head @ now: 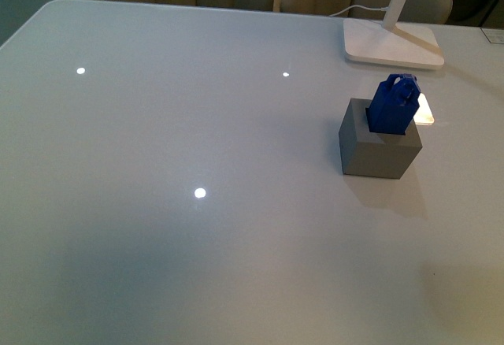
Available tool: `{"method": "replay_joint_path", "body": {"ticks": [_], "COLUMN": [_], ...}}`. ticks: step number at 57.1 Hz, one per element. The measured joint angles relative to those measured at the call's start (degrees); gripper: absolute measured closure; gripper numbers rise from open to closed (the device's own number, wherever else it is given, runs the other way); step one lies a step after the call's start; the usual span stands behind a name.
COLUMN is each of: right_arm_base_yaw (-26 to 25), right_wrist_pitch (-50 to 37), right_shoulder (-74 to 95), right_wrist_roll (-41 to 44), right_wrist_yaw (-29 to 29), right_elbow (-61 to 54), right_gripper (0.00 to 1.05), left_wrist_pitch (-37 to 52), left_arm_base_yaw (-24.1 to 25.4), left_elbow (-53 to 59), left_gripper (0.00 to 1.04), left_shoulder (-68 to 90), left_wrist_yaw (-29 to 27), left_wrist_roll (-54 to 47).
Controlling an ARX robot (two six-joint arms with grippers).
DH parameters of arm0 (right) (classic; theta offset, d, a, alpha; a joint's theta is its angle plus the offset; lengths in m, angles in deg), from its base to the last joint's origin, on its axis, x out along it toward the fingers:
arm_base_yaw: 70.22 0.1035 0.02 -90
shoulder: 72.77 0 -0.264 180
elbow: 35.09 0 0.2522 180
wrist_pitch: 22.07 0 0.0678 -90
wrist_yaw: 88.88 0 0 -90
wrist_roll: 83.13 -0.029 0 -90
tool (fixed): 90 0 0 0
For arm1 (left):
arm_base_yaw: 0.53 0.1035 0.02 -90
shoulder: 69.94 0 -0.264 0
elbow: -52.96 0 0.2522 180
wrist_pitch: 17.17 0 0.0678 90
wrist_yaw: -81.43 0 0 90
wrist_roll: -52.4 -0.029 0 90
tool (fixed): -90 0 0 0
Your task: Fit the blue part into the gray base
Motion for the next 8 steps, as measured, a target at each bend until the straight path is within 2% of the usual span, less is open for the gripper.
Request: {"method": "replay_joint_path", "body": {"ticks": [8], "right_arm_base_yaw": [0.0], "right_wrist_pitch": [0.0], "right_shoulder": [0.0], "right_wrist_roll": [0.0], "right_wrist_yaw": [-0.02], "right_elbow": [0.0], "right_gripper": [0.09], "left_wrist_pitch": [0.0], "left_arm_base_yaw": [0.0], "left_elbow": [0.0], "left_gripper": [0.07], "left_shoulder": [0.0], "left_wrist_yaw": [0.0], "left_wrist_roll": [0.0]}}
